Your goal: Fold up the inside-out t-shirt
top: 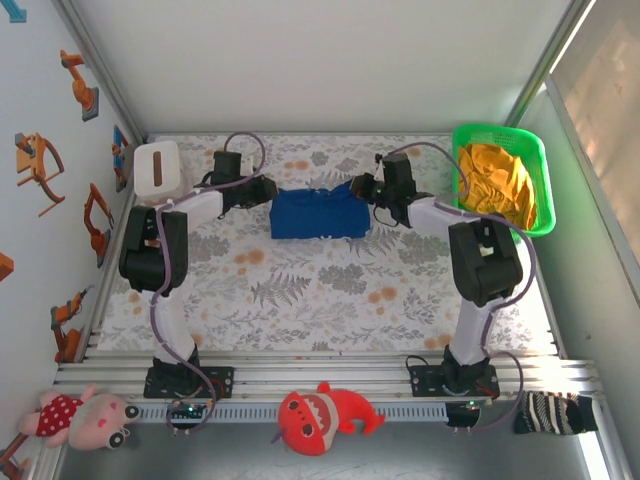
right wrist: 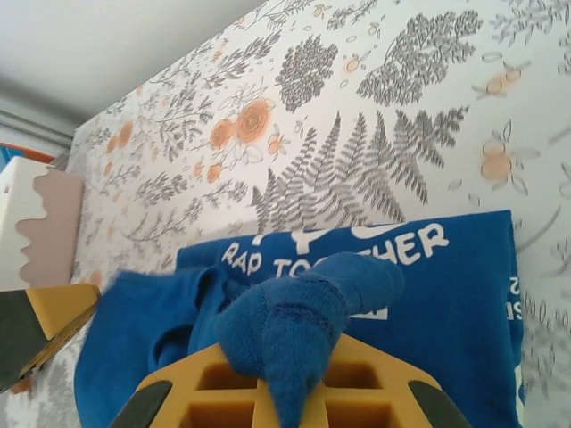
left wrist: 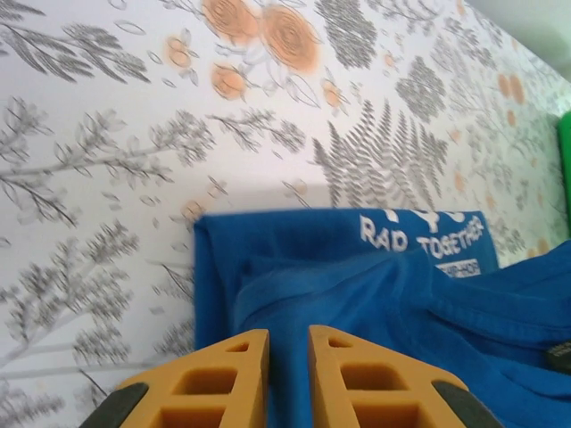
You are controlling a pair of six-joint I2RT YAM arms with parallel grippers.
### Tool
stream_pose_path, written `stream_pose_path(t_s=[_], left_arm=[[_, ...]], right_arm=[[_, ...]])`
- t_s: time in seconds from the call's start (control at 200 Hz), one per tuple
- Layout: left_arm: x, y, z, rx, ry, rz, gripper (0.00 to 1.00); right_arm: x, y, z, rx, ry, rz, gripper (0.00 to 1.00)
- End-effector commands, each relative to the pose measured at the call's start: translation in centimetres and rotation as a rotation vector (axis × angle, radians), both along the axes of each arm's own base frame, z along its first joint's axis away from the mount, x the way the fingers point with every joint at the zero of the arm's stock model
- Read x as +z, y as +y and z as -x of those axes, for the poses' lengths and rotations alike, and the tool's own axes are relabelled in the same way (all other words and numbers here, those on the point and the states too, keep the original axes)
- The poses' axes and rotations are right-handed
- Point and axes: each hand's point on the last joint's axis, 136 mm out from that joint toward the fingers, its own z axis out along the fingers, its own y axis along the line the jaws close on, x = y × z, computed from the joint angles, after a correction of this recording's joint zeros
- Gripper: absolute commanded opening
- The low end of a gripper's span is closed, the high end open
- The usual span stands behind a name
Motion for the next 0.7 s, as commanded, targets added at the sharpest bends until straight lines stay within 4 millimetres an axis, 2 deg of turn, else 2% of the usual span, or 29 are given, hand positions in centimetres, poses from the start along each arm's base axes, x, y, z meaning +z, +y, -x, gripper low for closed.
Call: stream_pose_path(t_s=[0.0, 0.07, 0.175, 0.275, 0.356, 0.391, 0.441, 0.506, 0.556, 0.696], left_arm=[[-0.3, 0.3, -1.6, -0.011, -0.039, -0.035, 0.16], [-0.8, 0.3, -2.2, -0.007, -0.043, -0.049, 0.15], [-1.5, 0.4, -3.1, 0.009, -0.057, -0.057, 0.05], [-2.0, 0.5, -3.5, 0.029, -0.049, -0.059, 0.05], [-1.2, 0.5, -3.9, 0.047, -0.066, -0.035, 0.06], [-0.5, 0.5, -4.0, 0.049, -0.074, -0.026, 0.07], [0.5, 0.6, -4.0, 0.053, -0.086, -0.015, 0.11], [2.4, 0.7, -3.8, 0.06, -0.103, 0.006, 0.2], [4.1, 0.6, -3.5, 0.059, -0.113, 0.031, 0.28], [7.8, -1.7, -0.9, 0.016, -0.102, 0.123, 0.37]], right_arm=[[-1.1, -1.0, -2.2, -0.027, -0.016, 0.067, 0.0], [-2.3, -1.2, -3.0, -0.044, -0.001, 0.072, 0.0], [-4.0, -1.6, -4.2, -0.069, 0.02, 0.084, 0.0], [-5.0, -2.0, -5.4, -0.089, 0.04, 0.088, 0.0], [-5.6, -2.4, -6.3, -0.096, 0.065, 0.091, 0.0], [-5.5, -2.6, -6.6, -0.094, 0.071, 0.085, 0.11], [-4.7, -2.8, -6.8, -0.092, 0.066, 0.071, 0.25], [-2.9, -3.2, -6.5, -0.092, 0.037, 0.063, 0.34], [-1.1, -3.8, -6.0, -0.097, 0.008, 0.062, 0.37], [2.8, -4.8, -3.8, -0.109, -0.041, 0.04, 0.39]])
